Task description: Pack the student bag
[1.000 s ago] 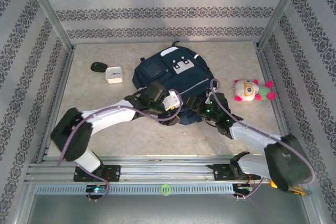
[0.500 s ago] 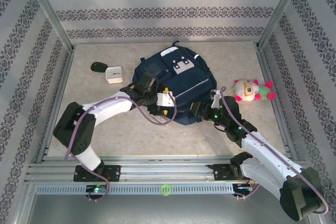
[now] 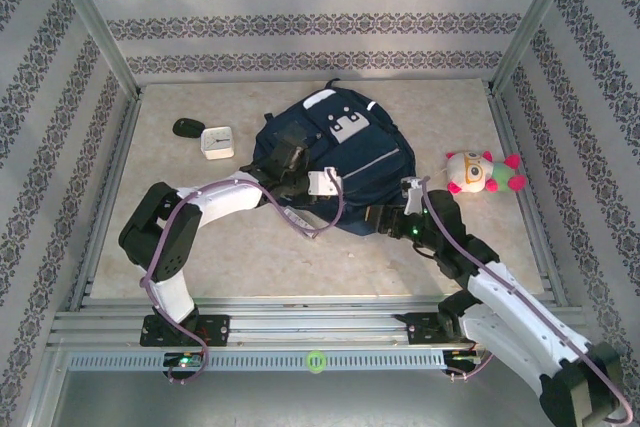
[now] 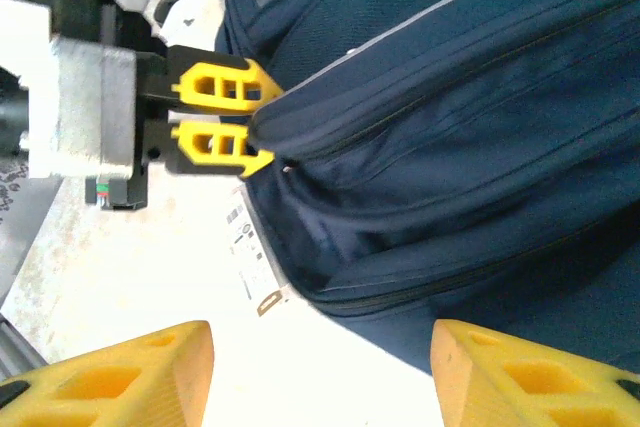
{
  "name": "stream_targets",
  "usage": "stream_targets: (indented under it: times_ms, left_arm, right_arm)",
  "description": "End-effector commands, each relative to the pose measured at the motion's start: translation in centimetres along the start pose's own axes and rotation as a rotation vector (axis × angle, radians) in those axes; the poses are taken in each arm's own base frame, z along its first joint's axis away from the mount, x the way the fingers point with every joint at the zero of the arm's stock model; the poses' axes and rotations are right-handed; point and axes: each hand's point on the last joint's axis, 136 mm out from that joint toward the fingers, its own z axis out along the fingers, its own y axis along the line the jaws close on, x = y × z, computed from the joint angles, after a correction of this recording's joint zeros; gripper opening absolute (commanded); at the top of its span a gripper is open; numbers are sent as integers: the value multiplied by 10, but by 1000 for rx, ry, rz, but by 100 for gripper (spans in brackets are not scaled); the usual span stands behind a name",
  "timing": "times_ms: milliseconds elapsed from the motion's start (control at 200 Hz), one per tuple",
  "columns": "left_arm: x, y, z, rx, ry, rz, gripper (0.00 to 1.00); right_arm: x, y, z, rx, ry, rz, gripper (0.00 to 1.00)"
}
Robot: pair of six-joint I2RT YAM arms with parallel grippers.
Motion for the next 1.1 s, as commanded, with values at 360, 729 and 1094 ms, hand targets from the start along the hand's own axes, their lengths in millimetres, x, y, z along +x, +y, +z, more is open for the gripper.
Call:
stream_targets:
  times_ms: [360, 729, 1094]
  left_arm:
    - [-33, -3, -12, 137, -59, -220, 8]
    - [-46, -3, -11, 196, -110, -306, 8]
    - [-42, 3, -16, 197, -120, -350, 8]
  right_arm:
    - [-1, 7, 28, 274, 68, -50, 60]
    - [-26, 6, 81, 349, 0, -50, 63]
    - [-42, -39, 54, 612, -98, -125, 30]
